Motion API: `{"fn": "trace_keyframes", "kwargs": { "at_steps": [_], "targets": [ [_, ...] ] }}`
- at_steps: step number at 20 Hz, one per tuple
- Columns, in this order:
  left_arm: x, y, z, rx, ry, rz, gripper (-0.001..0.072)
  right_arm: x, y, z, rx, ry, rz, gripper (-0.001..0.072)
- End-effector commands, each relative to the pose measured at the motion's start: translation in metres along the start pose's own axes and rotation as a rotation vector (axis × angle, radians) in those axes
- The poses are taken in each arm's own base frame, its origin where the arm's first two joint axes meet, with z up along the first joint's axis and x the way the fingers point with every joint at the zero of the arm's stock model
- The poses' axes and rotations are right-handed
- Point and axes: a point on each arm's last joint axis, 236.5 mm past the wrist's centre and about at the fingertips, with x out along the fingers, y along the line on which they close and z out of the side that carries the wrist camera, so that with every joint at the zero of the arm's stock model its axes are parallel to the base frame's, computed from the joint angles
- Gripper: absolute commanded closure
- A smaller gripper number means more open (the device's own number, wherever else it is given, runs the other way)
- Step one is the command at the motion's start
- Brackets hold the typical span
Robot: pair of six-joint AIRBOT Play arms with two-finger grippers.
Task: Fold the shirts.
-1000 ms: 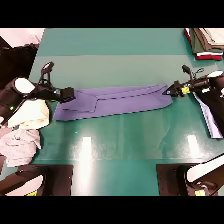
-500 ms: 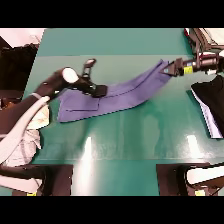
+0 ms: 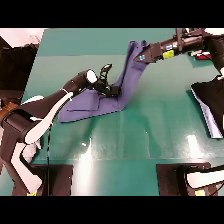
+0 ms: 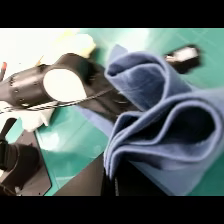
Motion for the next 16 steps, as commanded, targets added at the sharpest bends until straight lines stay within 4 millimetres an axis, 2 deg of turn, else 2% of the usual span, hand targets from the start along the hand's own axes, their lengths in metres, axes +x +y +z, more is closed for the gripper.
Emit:
{"fn": "trace_keyframes", "kwargs": {
  "at_steps": [1, 4, 7, 10, 12, 13, 14, 16],
  "targets": [
    [-0.02, 0.007, 0.018, 0.027, -0.01, 0.02, 0.0685, 0.021, 0.023, 0.005, -0.052, 0.018, 0.034, 0.0701],
    [-0.081, 0.026, 0.046, 0.095, -0.067, 0.112, 0.0686, 0.043, 0.038, 0.006, -0.087, 0.041, 0.065, 0.0701],
    [-0.171, 0.062, 0.066, 0.122, -0.145, 0.258, 0.0685, 0.069, 0.052, 0.008, -0.111, 0.05, 0.094, 0.0701],
    [-0.269, 0.101, 0.069, 0.106, -0.221, 0.419, 0.0685, 0.101, 0.066, 0.008, -0.134, 0.055, 0.123, 0.0701],
    [-0.33, 0.114, 0.068, 0.091, -0.3, 0.506, 0.0684, 0.13, 0.076, 0.004, -0.144, 0.061, 0.144, 0.0701],
    [-0.354, 0.116, 0.068, 0.085, -0.34, 0.532, 0.0684, 0.148, 0.08, 0.002, -0.14, 0.06, 0.151, 0.07],
    [-0.376, 0.115, 0.067, 0.078, -0.382, 0.547, 0.0684, 0.167, 0.082, -0.002, -0.135, 0.061, 0.156, 0.0698],
    [-0.404, 0.112, 0.064, 0.071, -0.438, 0.562, 0.0684, 0.209, 0.087, -0.014, -0.146, 0.062, 0.168, 0.0694]
  ]
}}
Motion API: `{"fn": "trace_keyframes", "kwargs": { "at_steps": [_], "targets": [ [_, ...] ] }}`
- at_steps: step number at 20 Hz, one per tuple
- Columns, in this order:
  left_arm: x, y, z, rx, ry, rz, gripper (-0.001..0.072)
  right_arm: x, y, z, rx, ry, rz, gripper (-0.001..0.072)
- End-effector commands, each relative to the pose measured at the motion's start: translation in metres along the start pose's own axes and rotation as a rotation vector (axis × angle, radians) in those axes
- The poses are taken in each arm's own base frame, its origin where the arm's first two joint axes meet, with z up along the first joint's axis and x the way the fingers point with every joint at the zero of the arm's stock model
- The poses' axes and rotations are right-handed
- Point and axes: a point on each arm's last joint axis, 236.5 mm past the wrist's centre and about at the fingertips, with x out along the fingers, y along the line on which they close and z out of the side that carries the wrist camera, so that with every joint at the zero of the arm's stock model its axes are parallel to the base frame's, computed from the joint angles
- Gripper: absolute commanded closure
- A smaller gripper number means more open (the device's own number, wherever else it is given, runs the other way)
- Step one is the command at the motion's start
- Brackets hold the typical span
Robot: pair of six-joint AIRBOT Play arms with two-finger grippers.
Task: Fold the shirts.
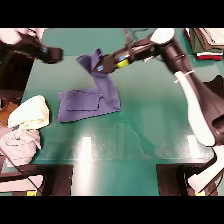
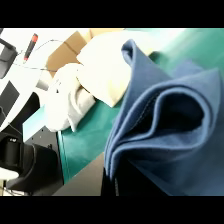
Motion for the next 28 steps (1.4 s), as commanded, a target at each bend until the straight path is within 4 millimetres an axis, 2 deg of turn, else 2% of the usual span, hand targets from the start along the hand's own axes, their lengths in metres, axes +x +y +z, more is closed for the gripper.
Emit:
{"fn": "trace_keyframes", "kwargs": {
  "at_steps": [1, 2, 3, 4, 6, 7, 8, 9, 12, 15, 17, 18, 20, 22, 25, 28],
  "targets": [
    [-0.055, 0.034, 0.01, -0.019, -0.083, 0.09, 0.0684, 0.073, 0.003, -0.01, -0.05, -0.012, 0.015, 0.0686],
    [-0.058, 0.033, 0.01, -0.018, -0.087, 0.09, 0.0684, 0.094, 0.006, -0.018, -0.085, -0.003, 0.022, 0.0502],
    [-0.058, 0.033, 0.009, -0.019, -0.083, 0.089, 0.0684, 0.112, 0.009, -0.026, -0.097, 0.006, 0.026, 0.0221],
    [-0.058, 0.033, 0.007, -0.019, -0.074, 0.089, 0.0684, 0.121, 0.01, -0.032, -0.101, 0.017, 0.031, 0.0049],
    [-0.057, 0.033, 0.006, -0.019, -0.069, 0.089, 0.0684, 0.117, 0.006, -0.038, -0.093, 0.047, 0.033, 0.004],
    [-0.057, 0.033, 0.005, -0.019, -0.064, 0.089, 0.0684, 0.106, -0.006, -0.042, -0.06, 0.078, 0.0, 0.0045],
    [-0.057, 0.033, 0.003, -0.019, -0.056, 0.088, 0.0684, 0.093, -0.023, -0.049, -0.023, 0.119, -0.038, 0.0078],
    [-0.057, 0.032, 0.001, -0.017, -0.048, 0.088, 0.0684, 0.076, -0.044, -0.059, 0.013, 0.169, -0.086, 0.0144],
    [-0.056, 0.032, -0.001, -0.013, -0.039, 0.087, 0.0684, 0.022, -0.106, -0.091, 0.147, 0.251, -0.178, 0.0144],
    [-0.056, 0.031, -0.001, -0.015, -0.037, 0.079, 0.0684, -0.031, -0.165, -0.118, 0.368, 0.223, -0.248, 0.0144],
    [-0.056, 0.025, -0.001, -0.022, -0.038, 0.054, 0.0684, -0.058, -0.198, -0.137, 0.512, 0.196, -0.283, 0.0144],
    [-0.055, 0.021, -0.001, -0.025, -0.039, 0.037, 0.0684, -0.066, -0.207, -0.147, 0.572, 0.19, -0.281, 0.0144],
    [-0.055, 0.016, 0.0, -0.007, -0.044, 0.019, 0.0684, -0.064, -0.212, -0.157, 0.664, 0.165, -0.223, 0.0144],
    [-0.053, 0.014, 0.001, -0.006, -0.043, 0.01, 0.0684, -0.049, -0.214, -0.165, 0.705, 0.162, -0.193, 0.0143],
    [-0.052, 0.014, 0.0, -0.003, -0.04, 0.011, 0.0684, -0.013, -0.209, -0.172, 0.689, 0.215, -0.174, 0.0143],
    [-0.052, 0.014, -0.002, 0.019, -0.031, 0.01, 0.0684, 0.024, -0.201, -0.158, 0.646, 0.2, -0.167, 0.0144]
  ]
}}
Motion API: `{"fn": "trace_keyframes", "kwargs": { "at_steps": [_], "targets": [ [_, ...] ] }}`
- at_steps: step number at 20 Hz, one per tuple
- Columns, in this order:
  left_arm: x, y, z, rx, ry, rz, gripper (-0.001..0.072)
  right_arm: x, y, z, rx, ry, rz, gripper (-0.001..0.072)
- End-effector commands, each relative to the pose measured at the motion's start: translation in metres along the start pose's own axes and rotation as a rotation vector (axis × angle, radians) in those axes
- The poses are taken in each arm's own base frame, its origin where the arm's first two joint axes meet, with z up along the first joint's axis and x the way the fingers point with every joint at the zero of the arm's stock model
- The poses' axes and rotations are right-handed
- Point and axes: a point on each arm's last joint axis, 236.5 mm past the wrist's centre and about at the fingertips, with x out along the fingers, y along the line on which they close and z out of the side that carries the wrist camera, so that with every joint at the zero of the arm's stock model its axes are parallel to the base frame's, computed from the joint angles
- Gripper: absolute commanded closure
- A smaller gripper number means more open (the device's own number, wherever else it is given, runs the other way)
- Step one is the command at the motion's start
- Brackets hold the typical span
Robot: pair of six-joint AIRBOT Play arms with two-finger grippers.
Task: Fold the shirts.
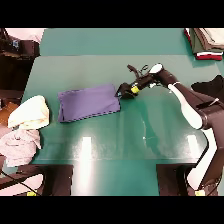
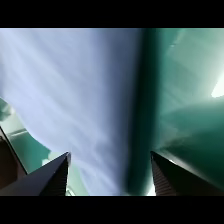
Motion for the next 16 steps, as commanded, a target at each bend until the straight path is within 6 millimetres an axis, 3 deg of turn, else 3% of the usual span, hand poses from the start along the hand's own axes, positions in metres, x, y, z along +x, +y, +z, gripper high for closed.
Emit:
{"fn": "trace_keyframes", "kwargs": {
  "at_steps": [1, 3, 4, 5, 7, 8, 10, 12, 13, 16],
  "targets": [
    [0.0, -0.002, -0.003, 0.015, 0.013, -0.006, 0.0684, 0.036, 0.025, 0.013, -0.015, -0.029, 0.036, 0.0144],
    [0.0, -0.002, -0.004, 0.015, 0.019, -0.007, 0.0684, 0.051, 0.048, 0.022, -0.018, -0.062, 0.098, 0.0163],
    [0.0, -0.002, -0.004, 0.015, 0.019, -0.007, 0.0684, 0.058, 0.057, 0.026, -0.021, -0.076, 0.113, 0.0231],
    [0.0, -0.002, -0.005, 0.015, 0.019, -0.007, 0.0684, 0.063, 0.062, 0.028, -0.029, -0.088, 0.115, 0.0334],
    [0.0, -0.002, -0.006, 0.015, 0.025, -0.007, 0.0684, 0.068, 0.069, 0.031, -0.081, -0.112, 0.108, 0.0627],
    [0.0, -0.002, -0.006, 0.015, 0.026, -0.007, 0.0684, 0.067, 0.072, 0.031, -0.116, -0.115, 0.107, 0.0697],
    [0.0, -0.002, -0.006, 0.015, 0.026, -0.007, 0.0684, 0.056, 0.077, 0.033, -0.136, -0.128, 0.104, 0.0698],
    [0.0, -0.002, -0.008, 0.015, 0.035, -0.008, 0.0684, 0.023, 0.073, 0.038, -0.169, -0.145, 0.066, 0.07],
    [0.0, -0.002, -0.011, 0.016, 0.048, -0.009, 0.0684, -0.003, 0.065, 0.042, -0.193, -0.159, 0.02, 0.07],
    [0.0, -0.003, -0.019, 0.016, 0.079, -0.012, 0.0684, -0.108, 0.027, 0.05, -0.216, -0.238, -0.156, 0.07]
  ]
}}
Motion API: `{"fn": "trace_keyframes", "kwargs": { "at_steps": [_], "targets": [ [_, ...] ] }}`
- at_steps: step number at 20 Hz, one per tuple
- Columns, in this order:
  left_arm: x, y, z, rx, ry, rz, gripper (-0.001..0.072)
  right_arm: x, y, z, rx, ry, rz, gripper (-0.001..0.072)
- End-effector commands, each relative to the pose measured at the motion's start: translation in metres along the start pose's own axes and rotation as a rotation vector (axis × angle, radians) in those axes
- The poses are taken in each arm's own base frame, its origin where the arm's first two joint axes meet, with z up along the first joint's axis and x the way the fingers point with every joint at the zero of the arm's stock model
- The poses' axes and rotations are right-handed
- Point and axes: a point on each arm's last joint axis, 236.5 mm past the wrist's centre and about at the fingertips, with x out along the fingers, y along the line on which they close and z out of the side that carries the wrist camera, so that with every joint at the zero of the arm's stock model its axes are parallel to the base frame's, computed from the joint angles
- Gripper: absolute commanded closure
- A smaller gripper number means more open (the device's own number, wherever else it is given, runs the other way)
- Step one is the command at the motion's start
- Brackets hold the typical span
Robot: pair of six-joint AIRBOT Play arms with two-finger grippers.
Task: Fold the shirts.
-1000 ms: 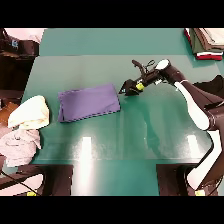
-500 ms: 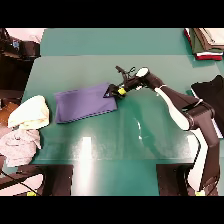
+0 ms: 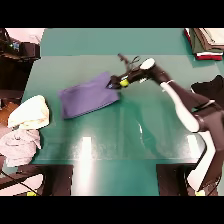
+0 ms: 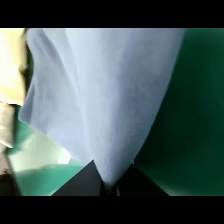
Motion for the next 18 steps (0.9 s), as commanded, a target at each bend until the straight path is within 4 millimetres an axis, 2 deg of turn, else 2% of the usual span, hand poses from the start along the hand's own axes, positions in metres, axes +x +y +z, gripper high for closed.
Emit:
{"fn": "trace_keyframes", "kwargs": {
  "at_steps": [1, 4, 6, 8, 10, 12, 14, 16, 18],
  "targets": [
    [0.0, -0.001, -0.007, 0.0, 0.029, -0.002, 0.0684, -0.111, -0.048, 0.014, -0.035, -0.06, -0.212, 0.07],
    [0.0, -0.003, -0.008, -0.003, 0.034, -0.012, 0.0684, -0.233, -0.101, 0.019, 0.03, -0.193, -0.423, 0.07],
    [0.0, -0.008, -0.01, -0.007, 0.042, -0.033, 0.0684, -0.306, -0.126, 0.017, 0.095, -0.311, -0.5, 0.07],
    [0.0, -0.011, -0.011, -0.01, 0.049, -0.046, 0.0684, -0.375, -0.152, 0.007, 0.182, -0.433, -0.565, 0.07],
    [-0.001, -0.013, -0.014, -0.011, 0.062, -0.054, 0.0684, -0.437, -0.178, -0.013, 0.295, -0.546, -0.62, 0.07],
    [-0.001, -0.014, -0.017, -0.02, 0.075, -0.058, 0.0684, -0.487, -0.203, -0.039, 0.394, -0.633, -0.669, 0.07],
    [-0.001, -0.016, -0.019, -0.021, 0.082, -0.068, 0.0684, -0.524, -0.22, -0.062, 0.457, -0.695, -0.705, 0.07],
    [-0.002, -0.021, -0.02, -0.025, 0.088, -0.085, 0.0684, -0.548, -0.231, -0.078, 0.495, -0.739, -0.731, 0.07],
    [-0.002, -0.023, -0.02, -0.027, 0.087, -0.096, 0.0684, -0.559, -0.234, -0.087, 0.516, -0.758, -0.738, 0.07]
  ]
}}
